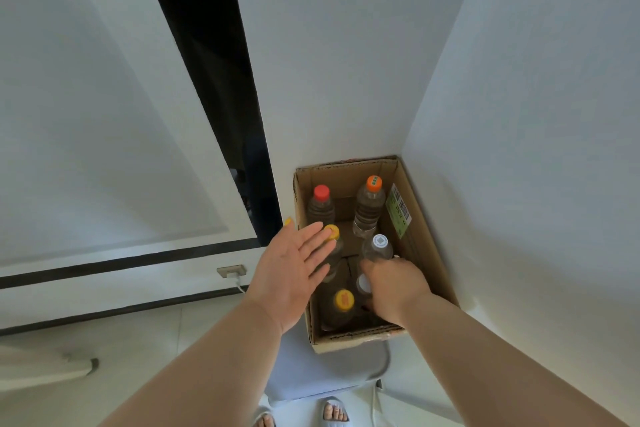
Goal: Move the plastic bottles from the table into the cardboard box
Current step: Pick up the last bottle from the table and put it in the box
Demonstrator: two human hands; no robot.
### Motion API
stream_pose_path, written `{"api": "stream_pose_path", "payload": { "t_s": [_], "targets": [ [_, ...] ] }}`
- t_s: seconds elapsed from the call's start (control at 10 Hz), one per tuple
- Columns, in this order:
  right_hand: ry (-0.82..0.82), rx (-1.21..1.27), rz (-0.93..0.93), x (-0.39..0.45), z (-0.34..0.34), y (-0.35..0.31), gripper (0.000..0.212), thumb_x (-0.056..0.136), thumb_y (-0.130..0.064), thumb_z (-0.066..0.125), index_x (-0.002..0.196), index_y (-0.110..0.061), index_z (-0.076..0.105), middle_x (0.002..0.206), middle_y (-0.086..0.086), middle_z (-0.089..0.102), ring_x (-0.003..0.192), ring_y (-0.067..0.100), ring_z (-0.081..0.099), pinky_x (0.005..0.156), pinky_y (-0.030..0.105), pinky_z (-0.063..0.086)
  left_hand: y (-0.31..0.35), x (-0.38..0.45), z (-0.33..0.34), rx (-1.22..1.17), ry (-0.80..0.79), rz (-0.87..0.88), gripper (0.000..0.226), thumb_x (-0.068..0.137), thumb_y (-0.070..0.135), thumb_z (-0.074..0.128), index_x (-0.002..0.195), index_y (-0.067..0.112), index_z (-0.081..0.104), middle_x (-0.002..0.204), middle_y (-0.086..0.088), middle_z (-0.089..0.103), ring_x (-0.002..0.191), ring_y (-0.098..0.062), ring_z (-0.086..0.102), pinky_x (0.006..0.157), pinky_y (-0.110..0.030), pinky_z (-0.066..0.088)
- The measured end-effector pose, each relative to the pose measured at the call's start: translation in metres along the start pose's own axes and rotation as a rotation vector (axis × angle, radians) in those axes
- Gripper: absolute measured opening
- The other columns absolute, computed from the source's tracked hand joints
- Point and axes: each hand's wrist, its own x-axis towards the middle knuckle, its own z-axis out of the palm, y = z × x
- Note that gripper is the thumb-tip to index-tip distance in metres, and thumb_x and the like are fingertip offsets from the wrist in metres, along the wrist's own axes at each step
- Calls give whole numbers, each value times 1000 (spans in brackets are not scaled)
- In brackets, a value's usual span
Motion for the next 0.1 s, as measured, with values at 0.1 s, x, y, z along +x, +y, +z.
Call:
{"api": "stream_pose_path", "payload": {
  "t_s": [0.1],
  "targets": [
    [-7, 182, 11, -5, -10, 5, 48, 81, -35, 67, 127, -31, 54, 119, 0, 68, 108, 29, 65, 84, 35, 54, 6, -2, -4, -29, -9, 26, 62, 103, 55, 31, 146, 14, 49, 145, -5, 60, 137, -22, 52, 120, -45, 30]
  ]
}}
